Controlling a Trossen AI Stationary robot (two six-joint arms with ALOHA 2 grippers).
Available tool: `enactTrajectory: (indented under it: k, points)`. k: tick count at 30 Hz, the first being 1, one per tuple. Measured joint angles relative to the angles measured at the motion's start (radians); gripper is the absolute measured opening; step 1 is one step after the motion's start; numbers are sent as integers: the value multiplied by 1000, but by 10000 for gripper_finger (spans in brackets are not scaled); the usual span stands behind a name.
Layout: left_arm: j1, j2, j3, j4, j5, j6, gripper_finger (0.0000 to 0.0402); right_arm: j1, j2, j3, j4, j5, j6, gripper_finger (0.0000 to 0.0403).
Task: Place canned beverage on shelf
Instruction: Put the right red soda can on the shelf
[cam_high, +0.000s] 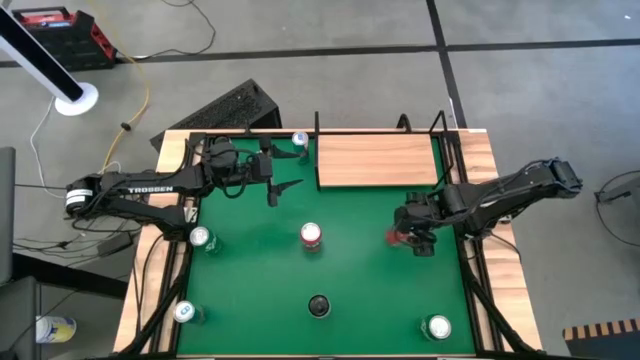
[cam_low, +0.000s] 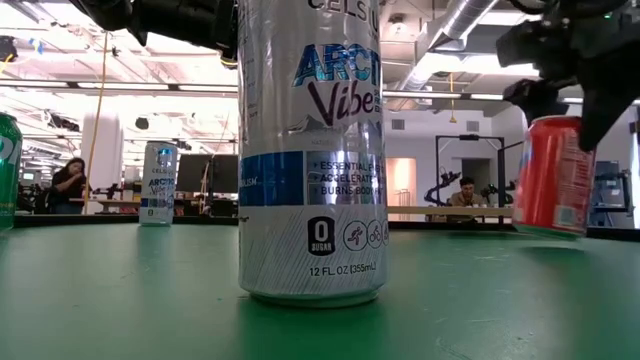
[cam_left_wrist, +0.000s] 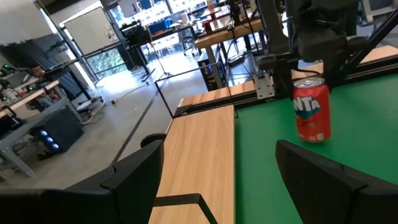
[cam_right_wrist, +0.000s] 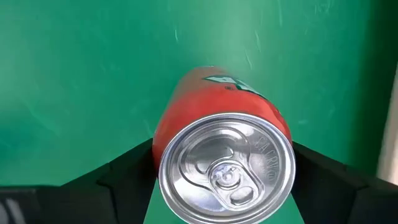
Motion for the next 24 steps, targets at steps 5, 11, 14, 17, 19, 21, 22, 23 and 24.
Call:
enactTrajectory:
  k: [5, 11, 14, 17, 19, 21, 22, 23, 24]
  points:
    - [0, 0, 0, 0, 0, -6, 296, 1, 47, 6, -50, -9, 15, 353]
    - [0, 0, 0, 17, 0, -5, 296, 0, 80, 11, -48, -8, 98, 357]
    - [0, 0, 0, 22, 0, -1, 296, 1, 84, 43, -67, -9, 127, 360]
    - [0, 0, 0, 21, -6, 2, 296, 1, 87, 99, -72, -6, 133, 364]
    - [0, 0, 0, 22, -16, 1, 296, 1, 81, 140, -72, 1, 154, 366]
    - [0, 0, 0, 20, -23, 1, 296, 1, 85, 167, -91, 0, 166, 367]
    - [0, 0, 0, 19, -24, 1, 296, 1, 86, 177, -98, 2, 171, 367]
    - [0, 0, 0, 19, -24, 1, 296, 1, 85, 190, -96, 1, 173, 368]
    - [0, 0, 0, 19, -24, 1, 296, 1, 83, 201, -92, 2, 174, 368]
